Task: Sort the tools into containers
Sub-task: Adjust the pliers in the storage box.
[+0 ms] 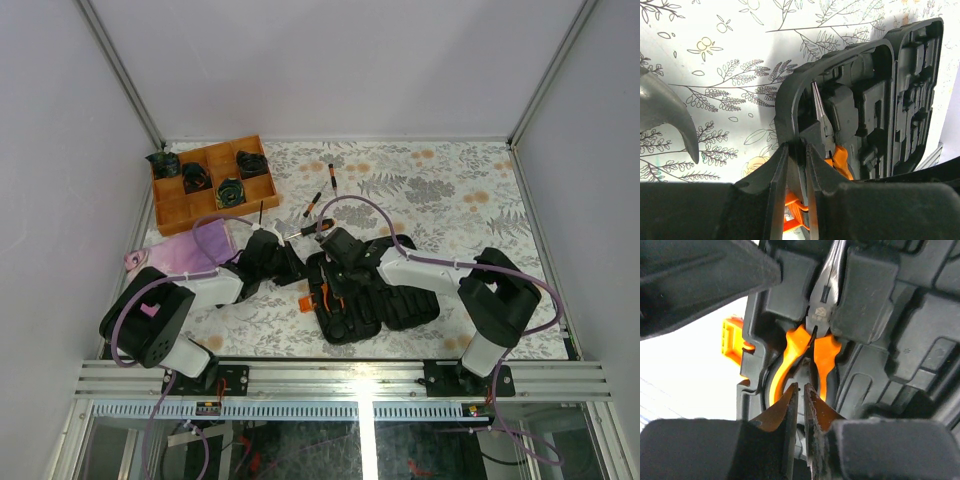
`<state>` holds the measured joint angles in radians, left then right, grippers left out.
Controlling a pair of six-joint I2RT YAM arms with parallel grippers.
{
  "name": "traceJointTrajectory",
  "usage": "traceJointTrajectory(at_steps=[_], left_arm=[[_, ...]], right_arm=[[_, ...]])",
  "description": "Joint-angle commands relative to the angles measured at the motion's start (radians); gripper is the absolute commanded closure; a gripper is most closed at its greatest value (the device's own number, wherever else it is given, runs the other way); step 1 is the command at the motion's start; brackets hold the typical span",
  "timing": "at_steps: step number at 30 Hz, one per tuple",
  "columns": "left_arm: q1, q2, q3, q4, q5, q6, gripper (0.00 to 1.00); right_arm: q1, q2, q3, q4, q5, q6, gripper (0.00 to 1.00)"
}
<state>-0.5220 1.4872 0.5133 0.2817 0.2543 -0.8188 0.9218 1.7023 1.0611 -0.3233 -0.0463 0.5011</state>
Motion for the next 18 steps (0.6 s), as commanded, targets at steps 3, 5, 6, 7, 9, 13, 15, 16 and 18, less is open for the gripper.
traceJointTrajectory(at_steps=[3, 5, 6, 7, 9, 13, 15, 16, 18], left_arm=[[-0.008, -0.013, -0.007, -0.031, -0.005, 0.007, 0.92], [-0.007, -0.014, -0.007, -0.033, -0.006, 0.006, 0.92], [-0.008, -0.014, -0.007, -0.032, -0.008, 0.006, 0.92], [-0.008, -0.014, -0.006, -0.033, -0.009, 0.007, 0.92], [-0.008, -0.015, -0.004, -0.033, -0.009, 0.004, 0.92], [-0.008, -0.011, -0.004, -0.030, -0.007, 0.003, 0.92], [-0.008, -0.009, -0.002, -0.031, -0.006, 0.003, 0.93], [-0.008, -0.008, -0.001, -0.031, -0.005, 0.003, 0.93], [-0.009, -0.010, -0.001, -0.032, -0.006, 0.003, 0.93]], right_arm=[[0.014, -0.007, -0.013, 0.052, -0.085, 0.030, 0.84], [0.018, -0.009, -0.015, 0.054, -0.087, 0.035, 0.84], [0.019, -0.013, -0.016, 0.056, -0.087, 0.036, 0.84], [0.020, -0.017, -0.017, 0.058, -0.085, 0.038, 0.83], [0.022, -0.027, -0.019, 0.062, -0.081, 0.043, 0.83], [0.024, -0.027, -0.022, 0.066, -0.090, 0.050, 0.82], [0.026, -0.018, -0.024, 0.069, -0.091, 0.051, 0.82], [0.028, -0.015, -0.027, 0.072, -0.093, 0.053, 0.82], [0.030, -0.006, -0.027, 0.075, -0.097, 0.054, 0.81]])
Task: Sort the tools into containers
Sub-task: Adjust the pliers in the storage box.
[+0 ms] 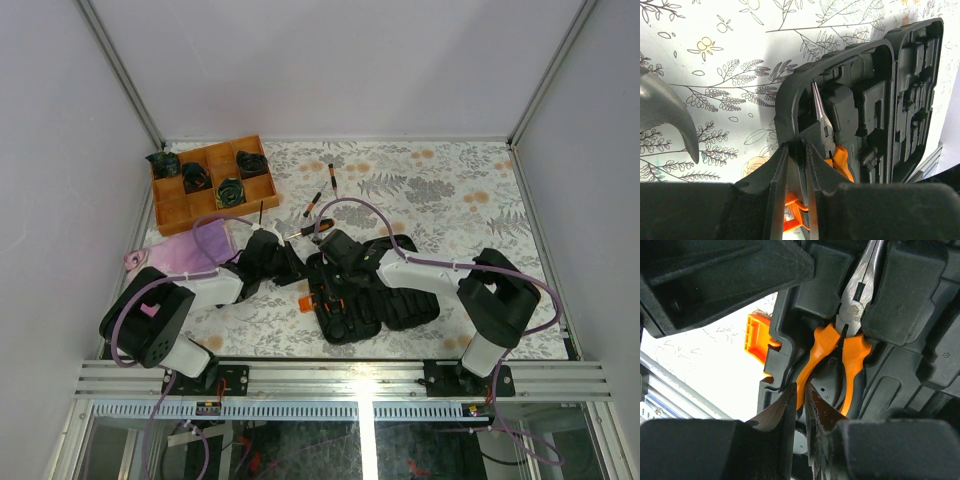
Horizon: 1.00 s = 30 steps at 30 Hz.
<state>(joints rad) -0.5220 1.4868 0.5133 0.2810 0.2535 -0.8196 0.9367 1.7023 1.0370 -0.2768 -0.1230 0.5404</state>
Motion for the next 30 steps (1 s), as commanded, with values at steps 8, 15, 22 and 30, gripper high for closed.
traceJointTrajectory(at_steps=[8, 15, 22, 30], left_arm=[[-0.008, -0.015, -0.007, -0.035, -0.006, 0.004, 0.93], [-0.009, -0.023, -0.013, -0.037, -0.011, -0.006, 0.94], [-0.015, -0.028, -0.017, -0.037, -0.020, -0.016, 0.95], [-0.015, -0.031, -0.011, -0.054, -0.034, -0.011, 0.96]], right_arm=[[0.022, 0.038, 0.012, -0.009, 0.012, 0.026, 0.84], [0.037, 0.097, 0.055, -0.093, 0.077, 0.028, 0.88], [0.050, 0.189, 0.074, -0.166, 0.121, 0.041, 0.99], [0.058, -0.023, 0.009, -0.021, 0.115, -0.001, 0.95]])
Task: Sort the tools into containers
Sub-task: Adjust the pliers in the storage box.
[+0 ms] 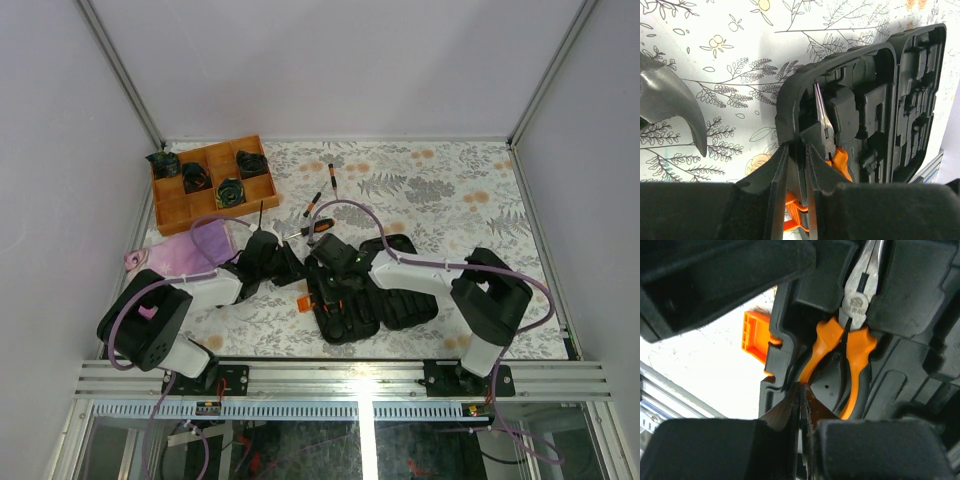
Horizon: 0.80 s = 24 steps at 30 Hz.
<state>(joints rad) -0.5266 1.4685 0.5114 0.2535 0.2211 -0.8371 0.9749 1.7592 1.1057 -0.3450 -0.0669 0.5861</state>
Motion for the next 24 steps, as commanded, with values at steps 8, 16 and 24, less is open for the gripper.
traceJointTrajectory(at_steps=[8, 16, 24], left_arm=[[-0.010, -0.011, -0.005, -0.036, -0.008, 0.007, 0.96], [-0.010, -0.012, -0.002, -0.042, -0.009, 0.010, 0.96], [-0.010, -0.046, 0.004, -0.077, -0.045, 0.024, 0.98]], right_arm=[[0.014, -0.251, -0.095, 0.033, 0.217, -0.048, 0.87], [-0.024, -0.224, -0.146, 0.038, 0.144, -0.048, 0.82], [-0.056, -0.201, -0.152, 0.070, 0.084, -0.048, 0.82]])
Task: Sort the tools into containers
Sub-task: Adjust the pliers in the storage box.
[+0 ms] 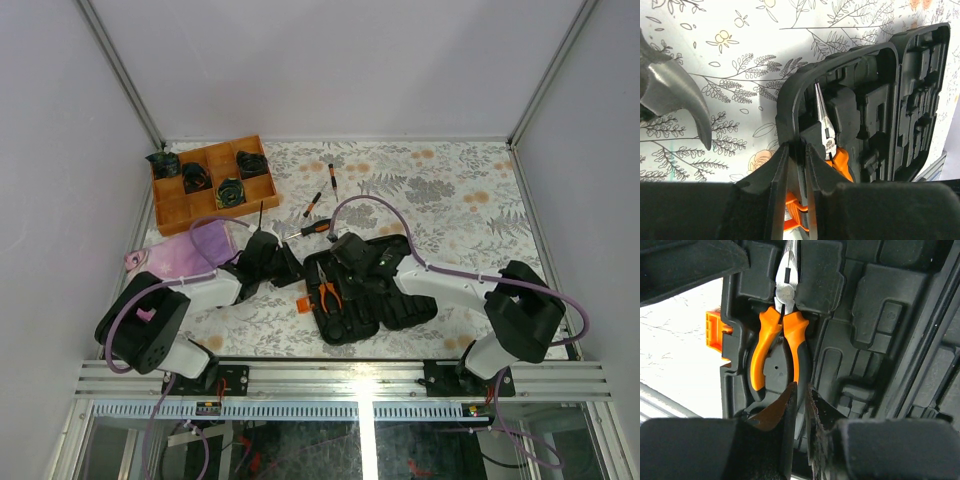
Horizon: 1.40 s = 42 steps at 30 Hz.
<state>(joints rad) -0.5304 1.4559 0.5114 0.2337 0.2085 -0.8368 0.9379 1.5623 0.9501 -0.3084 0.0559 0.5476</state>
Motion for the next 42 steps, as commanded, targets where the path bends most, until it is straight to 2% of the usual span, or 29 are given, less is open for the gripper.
traceJointTrajectory(at_steps=[1, 9, 21, 31, 42], left_arm=[[-0.007, -0.038, 0.009, -0.067, -0.039, 0.029, 0.98], [-0.008, -0.051, 0.046, -0.134, -0.067, 0.067, 0.94], [-0.006, -0.048, 0.053, -0.139, -0.071, 0.082, 0.90], [-0.006, -0.051, 0.054, -0.152, -0.077, 0.085, 0.91], [-0.006, -0.054, 0.061, -0.166, -0.083, 0.086, 0.95]], right_arm=[[-0.023, -0.005, 0.000, 0.035, -0.043, -0.009, 0.81], [-0.075, -0.051, -0.047, 0.109, -0.122, 0.007, 0.81], [-0.152, -0.109, -0.121, 0.209, -0.214, 0.028, 0.81], [-0.165, -0.099, -0.131, 0.211, -0.234, -0.001, 0.82], [-0.167, -0.125, -0.158, 0.228, -0.217, -0.023, 0.90]])
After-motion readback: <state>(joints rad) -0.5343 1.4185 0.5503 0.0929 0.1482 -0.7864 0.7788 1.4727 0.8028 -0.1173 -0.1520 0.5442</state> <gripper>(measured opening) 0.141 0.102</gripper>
